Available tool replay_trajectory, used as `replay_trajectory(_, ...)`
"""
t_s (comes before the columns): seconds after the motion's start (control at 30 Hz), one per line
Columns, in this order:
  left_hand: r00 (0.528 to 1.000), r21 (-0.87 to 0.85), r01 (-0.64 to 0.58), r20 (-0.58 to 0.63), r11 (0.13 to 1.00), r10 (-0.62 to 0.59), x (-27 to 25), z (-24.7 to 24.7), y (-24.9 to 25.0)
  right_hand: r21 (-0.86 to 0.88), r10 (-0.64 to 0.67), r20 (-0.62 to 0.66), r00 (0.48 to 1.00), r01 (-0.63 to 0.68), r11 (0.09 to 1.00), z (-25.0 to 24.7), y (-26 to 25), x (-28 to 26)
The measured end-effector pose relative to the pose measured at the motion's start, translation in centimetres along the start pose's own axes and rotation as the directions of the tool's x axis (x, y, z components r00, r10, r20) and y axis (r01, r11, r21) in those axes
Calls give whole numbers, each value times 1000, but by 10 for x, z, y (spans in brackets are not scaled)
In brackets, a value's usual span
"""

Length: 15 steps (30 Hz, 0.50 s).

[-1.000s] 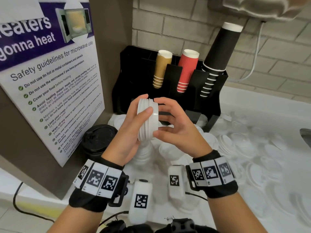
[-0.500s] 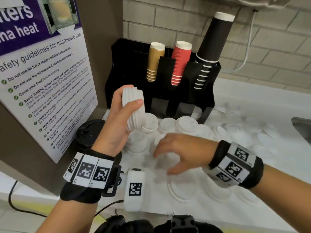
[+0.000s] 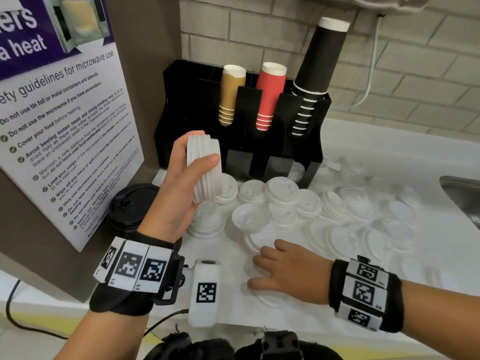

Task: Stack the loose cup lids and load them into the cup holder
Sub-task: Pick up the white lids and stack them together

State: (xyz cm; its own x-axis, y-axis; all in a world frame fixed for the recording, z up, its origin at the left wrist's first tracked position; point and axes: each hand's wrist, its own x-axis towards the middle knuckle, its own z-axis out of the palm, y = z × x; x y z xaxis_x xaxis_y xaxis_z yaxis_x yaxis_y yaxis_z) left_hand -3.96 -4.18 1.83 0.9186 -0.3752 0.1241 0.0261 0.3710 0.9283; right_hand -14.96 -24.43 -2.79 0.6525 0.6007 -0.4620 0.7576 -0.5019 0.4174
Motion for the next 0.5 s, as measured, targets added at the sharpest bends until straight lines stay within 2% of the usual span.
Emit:
replay_trajectory(0.07,1000,-6,-6,-2,1000,6,-1,1,0,80,-13,32,999,10,997,-2,2,6)
replay_trajectory(0.13,1000,-15,-13,-11,1000,13,-1,2,1,253,-5,58,998,-10,967,-1,5,14)
replay_trajectory(0.23,999,-27,-29,-29,999,28,-1,1,3,475,44,-25,999,-27,880,-5,8,24)
replay_trajectory(0.3,998,-42,-36,-47,998,34,-1,-1,3,647,114,-130,985,-3,763,-7,14,25)
replay_trajectory(0.37,998,-53,-33,-60,998,30,0,-3,2,788,235,-227,945,36,615,-12,25,22)
replay_trajectory(0.43,998,-70,-18,-63,997,14,1,-4,-2,883,399,-278,874,69,465,-17,42,17)
replay_trajectory(0.5,998,-104,12,-63,995,-18,2,-3,-7,947,535,-263,803,108,303,-24,58,13)
